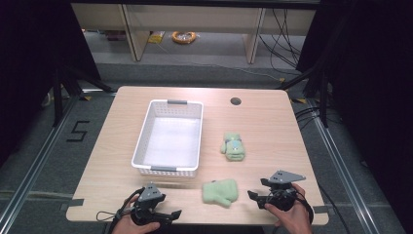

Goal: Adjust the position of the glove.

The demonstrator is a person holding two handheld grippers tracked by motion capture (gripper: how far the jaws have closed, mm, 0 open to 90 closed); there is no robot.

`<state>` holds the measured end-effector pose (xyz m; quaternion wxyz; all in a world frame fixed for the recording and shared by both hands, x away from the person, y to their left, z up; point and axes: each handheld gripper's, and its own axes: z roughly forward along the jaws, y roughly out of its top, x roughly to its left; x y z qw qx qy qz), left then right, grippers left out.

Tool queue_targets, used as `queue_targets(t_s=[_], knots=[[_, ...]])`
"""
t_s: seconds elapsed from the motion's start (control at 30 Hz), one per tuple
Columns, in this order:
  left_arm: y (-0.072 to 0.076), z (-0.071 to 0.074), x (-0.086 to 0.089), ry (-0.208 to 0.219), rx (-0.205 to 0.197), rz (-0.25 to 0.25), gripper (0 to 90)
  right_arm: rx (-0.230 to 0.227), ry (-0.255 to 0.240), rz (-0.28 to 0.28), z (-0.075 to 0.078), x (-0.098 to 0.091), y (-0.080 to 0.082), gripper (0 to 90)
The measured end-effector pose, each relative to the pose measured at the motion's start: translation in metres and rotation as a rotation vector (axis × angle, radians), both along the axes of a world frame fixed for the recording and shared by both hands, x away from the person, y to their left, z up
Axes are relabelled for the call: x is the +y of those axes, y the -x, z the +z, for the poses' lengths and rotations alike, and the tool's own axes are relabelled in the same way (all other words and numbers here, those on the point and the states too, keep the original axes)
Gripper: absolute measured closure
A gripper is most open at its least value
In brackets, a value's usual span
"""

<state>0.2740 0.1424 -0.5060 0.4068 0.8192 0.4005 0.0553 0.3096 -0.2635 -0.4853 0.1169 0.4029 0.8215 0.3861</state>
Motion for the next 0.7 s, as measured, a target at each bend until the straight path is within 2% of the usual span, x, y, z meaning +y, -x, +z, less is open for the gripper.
queue_targets(t_s=[0.13,0.2,0.23,0.27,0.3,0.37,0.4,0.5,0.53,0.57,0.6,0.63,0.67,0.7], knots=[[0.000,0.000,-0.002,0.009,-0.001,-0.008,17.7,0.012,-0.006,0.006,0.000,0.001,0.001,35.3],[0.000,0.001,-0.002,0.001,-0.001,-0.024,17.7,-0.001,0.010,0.009,0.002,0.002,0.000,36.8],[0.000,0.000,-0.005,0.011,0.000,-0.013,17.7,-0.016,0.010,0.034,0.003,0.003,-0.001,38.2],[0.000,0.001,-0.006,0.019,0.011,-0.009,17.7,-0.016,0.010,0.034,0.003,0.003,-0.001,38.2],[0.000,0.002,-0.007,0.008,-0.002,-0.025,17.8,-0.019,0.003,0.047,0.005,0.005,-0.002,39.5],[0.000,0.002,-0.012,0.025,-0.011,-0.021,17.8,-0.019,0.008,0.045,0.006,0.006,-0.002,40.0],[-0.001,0.003,-0.013,0.013,-0.007,-0.037,18.5,-0.027,0.008,0.055,0.007,0.008,-0.004,41.3],[-0.002,0.005,-0.023,0.035,0.000,-0.050,19.4,-0.022,0.010,0.066,0.010,0.013,-0.006,43.8],[-0.003,0.005,-0.027,0.043,-0.001,-0.051,19.9,-0.039,0.013,0.075,0.011,0.014,-0.008,44.9],[-0.005,0.006,-0.035,0.044,-0.011,-0.063,20.5,-0.038,0.019,0.081,0.012,0.015,-0.009,45.7],[-0.005,0.006,-0.035,0.044,-0.011,-0.063,21.1,-0.038,0.019,0.081,0.012,0.015,-0.009,45.7],[-0.007,0.007,-0.037,0.020,-0.015,-0.093,22.1,-0.039,0.017,0.092,0.013,0.018,-0.011,47.5],[-0.008,0.008,-0.040,0.010,-0.013,-0.087,22.1,-0.039,0.017,0.092,0.013,0.018,-0.011,47.5],[-0.008,0.009,-0.045,0.033,-0.013,-0.088,24.4,-0.035,0.013,0.104,0.013,0.020,-0.013,50.1]])
